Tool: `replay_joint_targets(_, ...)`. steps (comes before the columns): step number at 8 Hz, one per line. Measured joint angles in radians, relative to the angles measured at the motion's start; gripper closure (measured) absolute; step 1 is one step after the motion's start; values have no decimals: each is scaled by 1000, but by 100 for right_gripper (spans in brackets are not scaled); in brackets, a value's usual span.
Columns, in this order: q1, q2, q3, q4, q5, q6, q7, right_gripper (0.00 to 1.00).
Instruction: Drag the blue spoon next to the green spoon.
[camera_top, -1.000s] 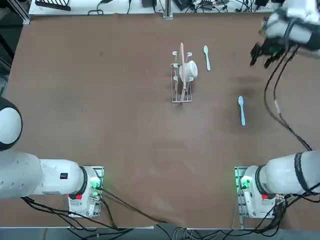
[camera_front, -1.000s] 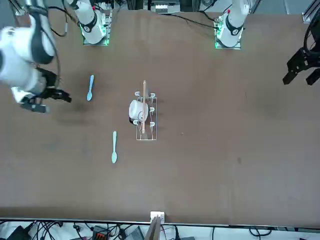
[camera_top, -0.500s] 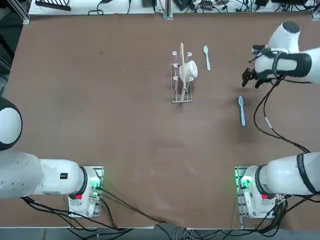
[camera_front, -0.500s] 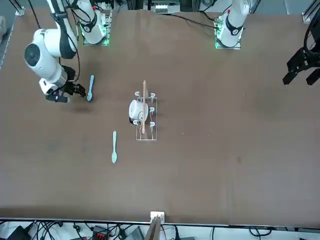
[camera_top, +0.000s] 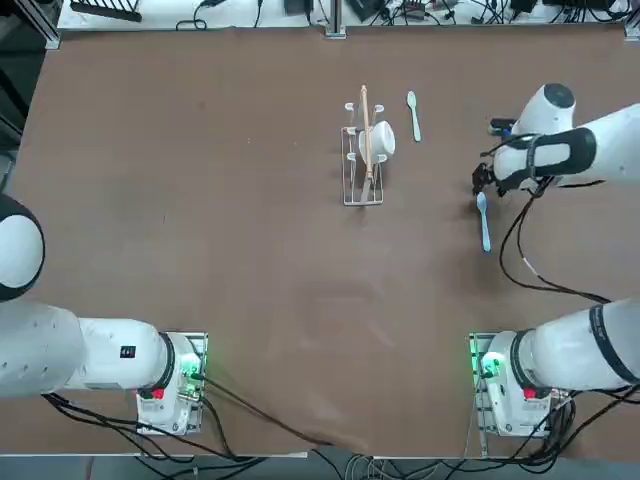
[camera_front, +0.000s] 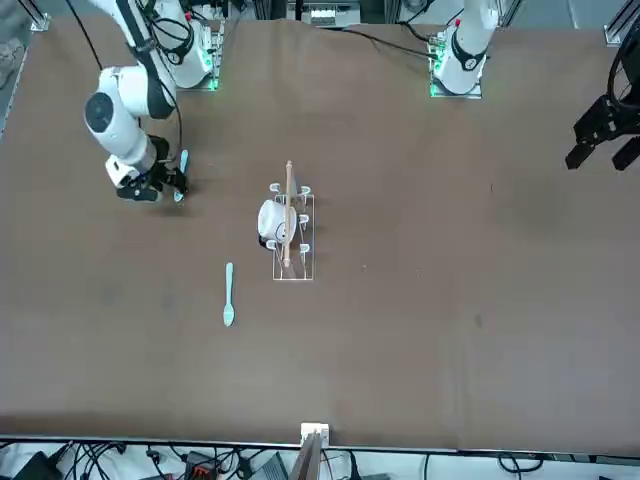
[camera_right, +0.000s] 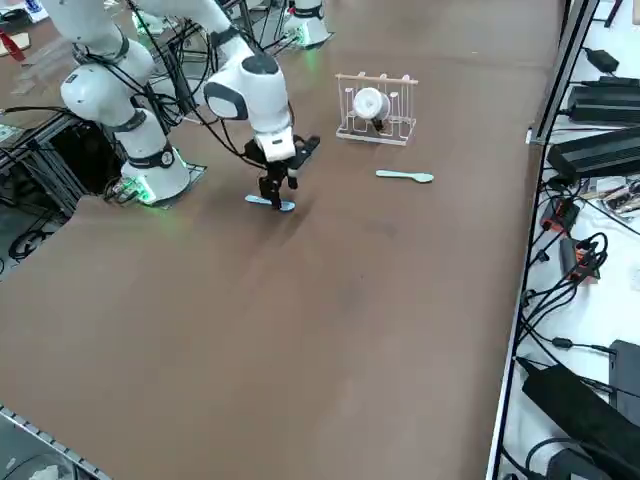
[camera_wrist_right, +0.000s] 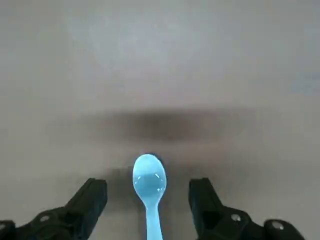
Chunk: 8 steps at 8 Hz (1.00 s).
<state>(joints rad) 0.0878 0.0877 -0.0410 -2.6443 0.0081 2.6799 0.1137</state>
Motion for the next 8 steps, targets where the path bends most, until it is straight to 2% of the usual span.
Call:
replay_joint_targets(6,2,15,0,-55,0,2,0,0)
replay_joint_targets(8,2,19,0,-64,0,2,0,3)
